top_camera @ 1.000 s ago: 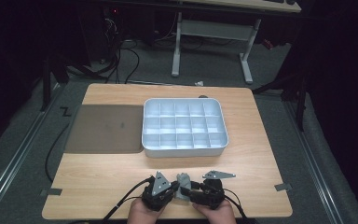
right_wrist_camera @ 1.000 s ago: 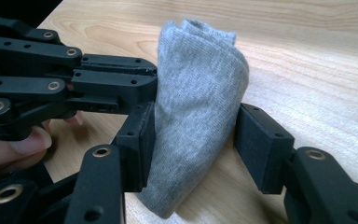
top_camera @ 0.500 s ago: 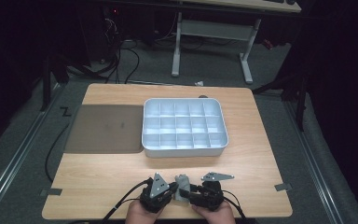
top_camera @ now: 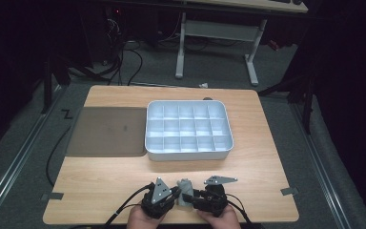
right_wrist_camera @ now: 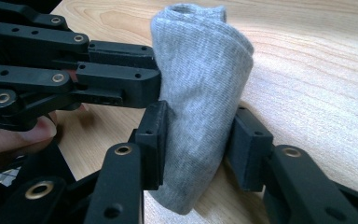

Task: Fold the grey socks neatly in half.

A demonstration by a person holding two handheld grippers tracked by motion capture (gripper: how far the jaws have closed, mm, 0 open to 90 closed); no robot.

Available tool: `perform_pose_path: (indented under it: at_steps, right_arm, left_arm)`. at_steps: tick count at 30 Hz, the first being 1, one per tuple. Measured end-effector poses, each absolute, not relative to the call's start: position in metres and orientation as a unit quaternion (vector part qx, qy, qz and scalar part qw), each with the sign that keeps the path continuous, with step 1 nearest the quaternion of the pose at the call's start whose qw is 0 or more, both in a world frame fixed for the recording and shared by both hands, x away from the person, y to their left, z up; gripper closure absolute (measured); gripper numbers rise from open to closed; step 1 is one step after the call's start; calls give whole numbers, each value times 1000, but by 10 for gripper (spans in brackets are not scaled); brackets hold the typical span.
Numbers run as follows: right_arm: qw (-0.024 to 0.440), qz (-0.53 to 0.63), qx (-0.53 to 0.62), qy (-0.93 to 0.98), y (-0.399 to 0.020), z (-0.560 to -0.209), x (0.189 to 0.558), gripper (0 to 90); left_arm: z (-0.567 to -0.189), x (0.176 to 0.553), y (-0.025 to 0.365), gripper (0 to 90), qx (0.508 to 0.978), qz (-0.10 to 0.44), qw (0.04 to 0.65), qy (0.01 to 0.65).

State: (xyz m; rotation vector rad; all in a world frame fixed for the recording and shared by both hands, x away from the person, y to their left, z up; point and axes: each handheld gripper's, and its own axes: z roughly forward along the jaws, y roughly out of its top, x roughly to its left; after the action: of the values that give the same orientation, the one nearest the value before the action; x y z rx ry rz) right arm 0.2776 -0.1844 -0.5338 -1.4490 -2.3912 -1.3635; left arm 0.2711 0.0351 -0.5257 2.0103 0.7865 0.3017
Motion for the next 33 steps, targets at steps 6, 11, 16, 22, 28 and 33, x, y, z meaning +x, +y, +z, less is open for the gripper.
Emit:
perform_pose_path:
  at_steps: [6,11,16,22,28,33]
  right_arm:
    - [18,-443,-453,-773,-185,-534,278,661]
    - [14,-442,-444,-780,-185,-532,279,689]
    - [8,-440,-440,-782,-184,-531,279,695]
    - [-9,-442,-443,-780,-184,-528,277,701]
    - [-59,-435,-444,-781,-189,-518,279,704]
    - [-85,-409,-442,-794,-190,-512,285,702]
  left_arm:
    - [-521,271,44,747,818,128,461,319]
    - [-513,274,74,668,824,157,438,323]
    - [-511,280,107,625,807,163,445,352]
    - [-524,282,126,558,789,155,459,379]
    - [-528,285,135,558,787,153,460,382]
    - [-528,286,138,557,790,149,462,375]
